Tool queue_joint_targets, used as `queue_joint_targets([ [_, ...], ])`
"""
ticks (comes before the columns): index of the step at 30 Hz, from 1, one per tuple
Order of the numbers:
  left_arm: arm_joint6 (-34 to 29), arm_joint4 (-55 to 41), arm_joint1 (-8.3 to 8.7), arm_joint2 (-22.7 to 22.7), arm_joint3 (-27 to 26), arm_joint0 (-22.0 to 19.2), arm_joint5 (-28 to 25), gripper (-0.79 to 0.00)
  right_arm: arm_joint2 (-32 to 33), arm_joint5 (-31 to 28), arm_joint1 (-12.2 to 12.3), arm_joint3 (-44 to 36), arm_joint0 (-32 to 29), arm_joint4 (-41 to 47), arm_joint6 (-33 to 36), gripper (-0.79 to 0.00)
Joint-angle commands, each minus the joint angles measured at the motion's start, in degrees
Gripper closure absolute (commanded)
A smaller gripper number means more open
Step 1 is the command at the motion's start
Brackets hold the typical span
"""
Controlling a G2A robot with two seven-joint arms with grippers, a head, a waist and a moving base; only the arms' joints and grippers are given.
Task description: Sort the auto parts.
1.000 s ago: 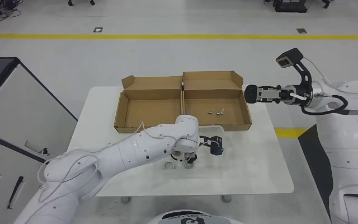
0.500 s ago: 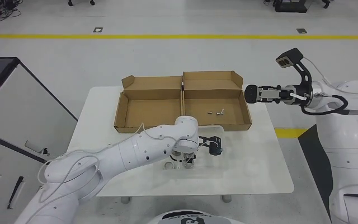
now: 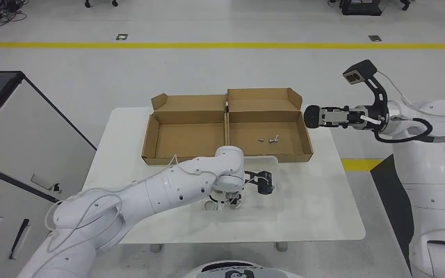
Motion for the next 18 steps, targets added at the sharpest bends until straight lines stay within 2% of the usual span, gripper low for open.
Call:
queue_joint_targets([
  [1,-0.04,0.15,-0.1,0.0,0.23,0.06,0.04,-0.32,0.0,0.0,0.0,0.0,0.0,0.0,0.0,-0.785],
  [18,-0.45,-0.28,-1.51,0.0,3.27,0.7,0.45,-0.265,0.0,0.0,0.0,0.0,0.0,0.0,0.0,-0.785],
])
